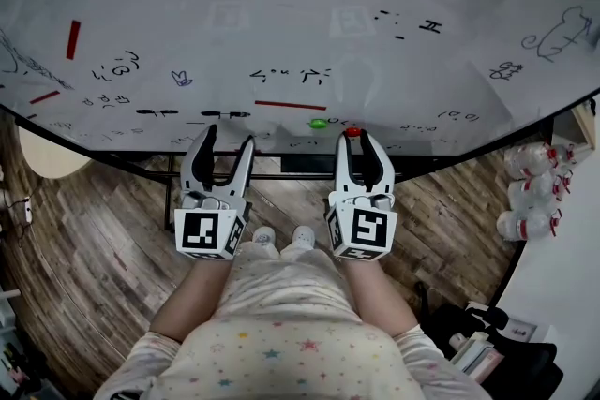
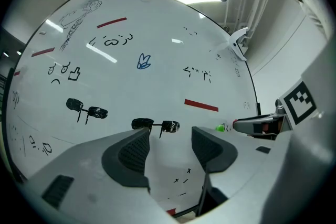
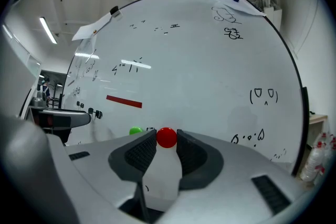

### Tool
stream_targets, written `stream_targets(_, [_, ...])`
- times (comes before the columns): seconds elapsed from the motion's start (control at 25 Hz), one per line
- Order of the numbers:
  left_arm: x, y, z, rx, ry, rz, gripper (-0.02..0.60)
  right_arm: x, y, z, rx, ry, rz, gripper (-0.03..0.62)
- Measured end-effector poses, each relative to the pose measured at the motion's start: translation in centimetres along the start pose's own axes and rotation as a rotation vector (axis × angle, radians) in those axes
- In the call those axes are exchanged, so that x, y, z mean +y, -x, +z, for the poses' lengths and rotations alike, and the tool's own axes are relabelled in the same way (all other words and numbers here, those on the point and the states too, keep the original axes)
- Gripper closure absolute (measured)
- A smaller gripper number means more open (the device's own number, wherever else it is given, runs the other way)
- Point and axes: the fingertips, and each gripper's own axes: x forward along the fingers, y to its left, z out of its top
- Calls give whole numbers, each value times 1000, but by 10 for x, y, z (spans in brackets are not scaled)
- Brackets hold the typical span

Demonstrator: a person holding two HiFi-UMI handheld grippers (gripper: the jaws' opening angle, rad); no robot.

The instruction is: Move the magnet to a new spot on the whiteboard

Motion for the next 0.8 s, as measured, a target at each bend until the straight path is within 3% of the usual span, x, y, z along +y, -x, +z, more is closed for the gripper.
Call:
stream_targets(0.44, [-19,-5,6,-14,-10,-55,434,-13,11,4,-12,-8,-22,474])
stream_targets(0.8, [-44,-16,9,-43,14,-147,508,-36,21,0,-1,-9,-75,474])
